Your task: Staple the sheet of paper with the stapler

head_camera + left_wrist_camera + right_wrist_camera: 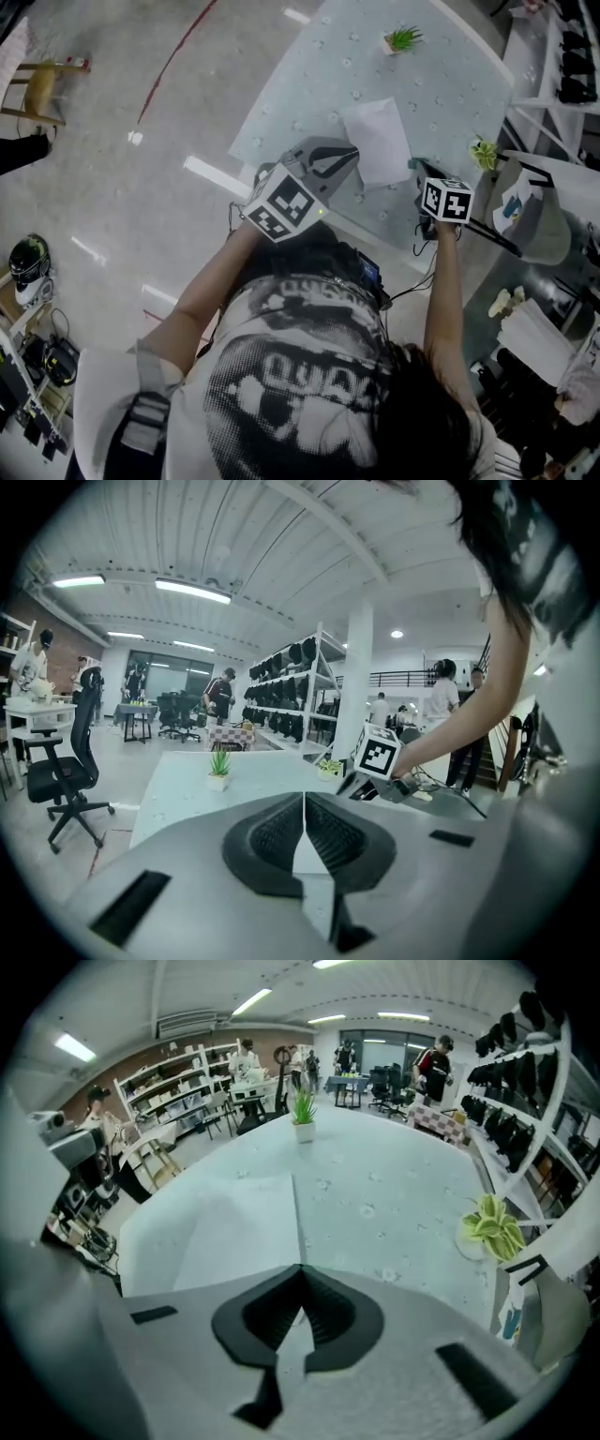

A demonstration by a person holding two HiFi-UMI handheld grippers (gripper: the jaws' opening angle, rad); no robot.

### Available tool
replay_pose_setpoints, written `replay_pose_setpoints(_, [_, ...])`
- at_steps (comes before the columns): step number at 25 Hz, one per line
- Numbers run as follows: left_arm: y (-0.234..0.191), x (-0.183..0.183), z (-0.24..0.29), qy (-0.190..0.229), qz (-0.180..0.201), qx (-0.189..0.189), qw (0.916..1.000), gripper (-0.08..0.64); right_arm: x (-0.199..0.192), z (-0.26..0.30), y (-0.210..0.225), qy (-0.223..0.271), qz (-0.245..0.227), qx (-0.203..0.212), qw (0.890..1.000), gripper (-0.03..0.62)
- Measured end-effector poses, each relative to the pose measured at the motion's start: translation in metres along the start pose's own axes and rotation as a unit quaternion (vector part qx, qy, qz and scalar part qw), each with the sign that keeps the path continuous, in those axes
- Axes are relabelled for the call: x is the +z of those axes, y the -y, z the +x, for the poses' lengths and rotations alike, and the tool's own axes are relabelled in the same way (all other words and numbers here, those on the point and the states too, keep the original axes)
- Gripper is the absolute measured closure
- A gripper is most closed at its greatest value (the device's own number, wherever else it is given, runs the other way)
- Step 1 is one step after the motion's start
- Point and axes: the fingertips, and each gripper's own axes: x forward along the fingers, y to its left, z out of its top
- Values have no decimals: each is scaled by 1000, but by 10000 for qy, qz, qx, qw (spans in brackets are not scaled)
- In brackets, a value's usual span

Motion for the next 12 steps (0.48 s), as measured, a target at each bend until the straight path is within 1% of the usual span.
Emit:
replay_pose_setpoints(3, [-3, -3, 0, -18, -20, 82, 10000, 555, -1, 4, -3, -383, -471, 221, 9979, 592])
replay_pose_setpoints(5, [-4, -5, 1, -28, -44, 129, 9999, 555, -2, 6, -5, -674, -672, 378, 9947, 592])
replay_pose_setpoints(8, [-3, -5, 4, -54, -70, 164, 9998, 555, -1, 7, -5, -989, -796, 524, 9905, 592])
replay_pose_setpoints(12, [-2, -7, 10, -9, -174, 175, 9997, 555, -2, 9, -5, -1206, -764, 594, 9880, 594])
